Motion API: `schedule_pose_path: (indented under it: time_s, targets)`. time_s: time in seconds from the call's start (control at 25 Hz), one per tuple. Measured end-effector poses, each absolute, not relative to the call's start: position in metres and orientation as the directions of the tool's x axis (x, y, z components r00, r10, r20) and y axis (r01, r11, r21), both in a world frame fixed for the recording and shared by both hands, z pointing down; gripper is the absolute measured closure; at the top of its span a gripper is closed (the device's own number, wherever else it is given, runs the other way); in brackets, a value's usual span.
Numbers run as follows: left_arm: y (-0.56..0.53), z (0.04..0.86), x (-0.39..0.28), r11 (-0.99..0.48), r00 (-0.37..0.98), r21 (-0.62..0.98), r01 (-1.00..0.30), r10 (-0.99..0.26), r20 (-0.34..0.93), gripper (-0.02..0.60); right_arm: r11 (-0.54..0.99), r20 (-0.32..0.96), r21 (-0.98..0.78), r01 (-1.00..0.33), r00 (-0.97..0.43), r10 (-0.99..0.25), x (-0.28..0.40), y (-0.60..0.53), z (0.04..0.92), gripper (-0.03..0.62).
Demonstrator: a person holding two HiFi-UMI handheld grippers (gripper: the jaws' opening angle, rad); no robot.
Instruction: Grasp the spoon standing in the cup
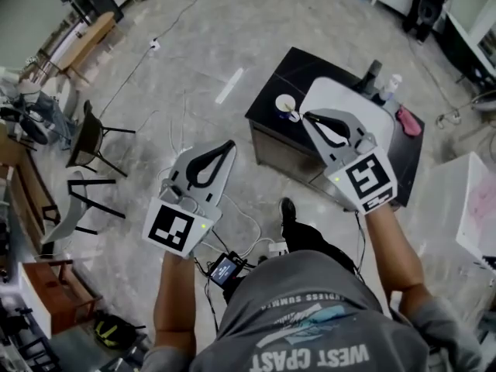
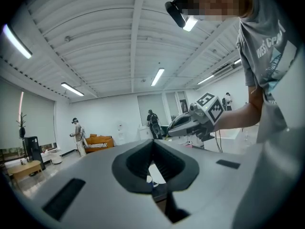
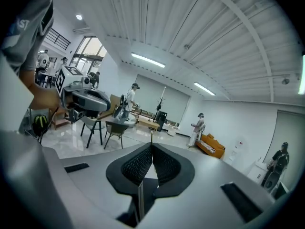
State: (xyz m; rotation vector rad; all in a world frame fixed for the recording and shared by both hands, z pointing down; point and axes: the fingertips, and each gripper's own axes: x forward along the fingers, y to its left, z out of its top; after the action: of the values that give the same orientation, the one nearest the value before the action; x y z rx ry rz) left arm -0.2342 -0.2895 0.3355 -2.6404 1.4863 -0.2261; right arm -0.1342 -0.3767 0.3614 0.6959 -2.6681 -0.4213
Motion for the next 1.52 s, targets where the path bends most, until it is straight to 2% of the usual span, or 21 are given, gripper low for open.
schedule_pose_path:
  time_s: [0.6,0.96,1.52]
  targets:
    - [-0.242,0.304,-0.23,-0.535,0.544,-0.219,-0.816,-0.839,0.024,0.58,0.836,0.195,0.356,-0.416,-0.843,-0.502,-0.124,-0.299,0.296,0.56]
    - [-0.228,0.297,-0.228,-0.54,0.553,-0.231,-0.809,-0.833,0.013,0.58,0.845,0.232,0.386,-0.37,-0.848,-0.477,-0.12,-0.266,0.296,0.56]
    - [-0.221,0.302,-0.233,-0.537,0.548,-0.218,-0.815,-0.836,0.014,0.58,0.846,0.241,0.369,-0.385,-0.839,-0.487,-0.117,-0.257,0.3,0.56]
